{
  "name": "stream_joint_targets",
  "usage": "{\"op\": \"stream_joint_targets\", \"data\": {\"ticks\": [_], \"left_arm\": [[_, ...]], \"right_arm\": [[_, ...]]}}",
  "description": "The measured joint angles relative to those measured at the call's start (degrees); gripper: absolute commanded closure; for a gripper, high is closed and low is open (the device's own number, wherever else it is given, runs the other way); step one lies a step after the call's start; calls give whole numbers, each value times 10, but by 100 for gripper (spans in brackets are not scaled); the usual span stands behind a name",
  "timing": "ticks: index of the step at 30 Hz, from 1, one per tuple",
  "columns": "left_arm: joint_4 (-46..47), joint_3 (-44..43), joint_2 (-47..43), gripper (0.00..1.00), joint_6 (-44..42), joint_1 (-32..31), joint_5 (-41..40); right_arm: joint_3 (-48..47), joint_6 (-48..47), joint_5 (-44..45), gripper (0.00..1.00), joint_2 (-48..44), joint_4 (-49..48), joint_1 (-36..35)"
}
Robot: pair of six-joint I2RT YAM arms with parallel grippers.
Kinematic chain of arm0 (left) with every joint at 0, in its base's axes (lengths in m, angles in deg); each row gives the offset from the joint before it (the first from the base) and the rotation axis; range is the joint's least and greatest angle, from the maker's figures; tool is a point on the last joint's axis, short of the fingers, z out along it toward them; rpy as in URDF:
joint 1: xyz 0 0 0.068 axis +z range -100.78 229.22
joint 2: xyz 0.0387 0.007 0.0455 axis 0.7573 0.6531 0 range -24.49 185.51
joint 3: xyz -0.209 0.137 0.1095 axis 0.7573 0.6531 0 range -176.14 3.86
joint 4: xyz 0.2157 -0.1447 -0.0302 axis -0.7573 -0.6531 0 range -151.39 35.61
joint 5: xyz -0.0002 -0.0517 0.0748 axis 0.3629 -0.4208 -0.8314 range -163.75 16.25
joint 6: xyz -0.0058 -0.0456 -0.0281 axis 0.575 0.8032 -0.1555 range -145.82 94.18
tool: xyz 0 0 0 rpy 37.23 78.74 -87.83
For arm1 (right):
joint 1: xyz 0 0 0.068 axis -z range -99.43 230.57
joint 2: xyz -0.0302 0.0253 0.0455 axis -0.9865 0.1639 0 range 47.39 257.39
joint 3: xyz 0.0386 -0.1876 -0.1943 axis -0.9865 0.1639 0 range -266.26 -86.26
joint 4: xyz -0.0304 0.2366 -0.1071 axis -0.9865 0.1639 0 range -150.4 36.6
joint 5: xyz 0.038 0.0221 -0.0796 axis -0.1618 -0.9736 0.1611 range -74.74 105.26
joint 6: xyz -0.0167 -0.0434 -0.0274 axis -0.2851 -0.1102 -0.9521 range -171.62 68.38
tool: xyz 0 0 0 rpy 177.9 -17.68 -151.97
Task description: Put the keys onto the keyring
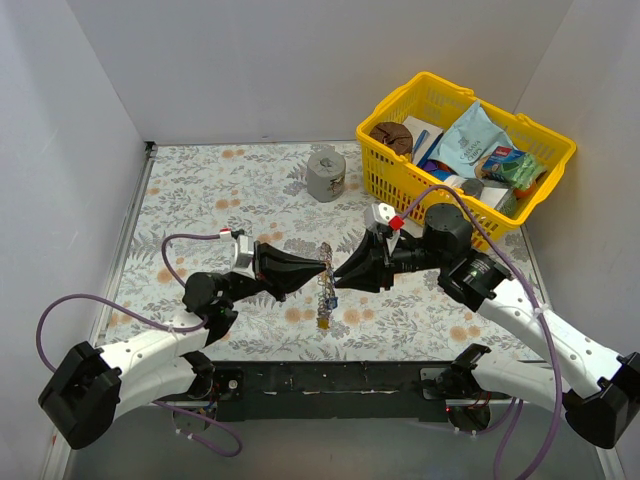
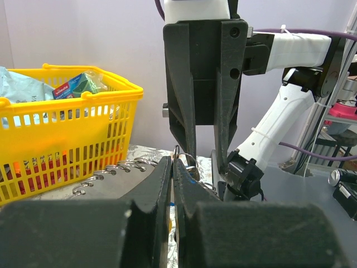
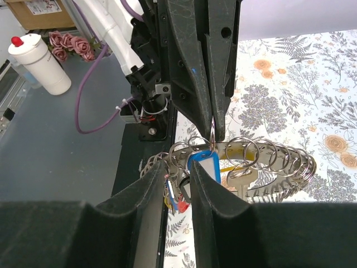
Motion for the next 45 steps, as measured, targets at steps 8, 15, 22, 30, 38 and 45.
{"op": "stream_joint_targets", "data": {"ticks": [8, 15, 22, 30, 38, 45], "left_arm": [[0, -5, 6, 100, 0, 0, 4], [0, -5, 12, 100, 0, 0, 9], [0, -13, 20, 100, 0, 0, 13], [6, -15, 19, 100, 0, 0, 13], [0, -15, 17, 100, 0, 0, 13], [0, -15, 17, 100, 1, 0, 13]], "right_arm": [[8, -2, 24, 48, 0, -3, 0], [9, -4, 40, 48, -4, -2, 0], [18, -2, 42, 75, -3, -4, 0], [18, 2, 42, 99, 3, -3, 3], [27, 2, 36, 99, 8, -9, 3], [28, 2, 33, 99, 10, -13, 3]]}}
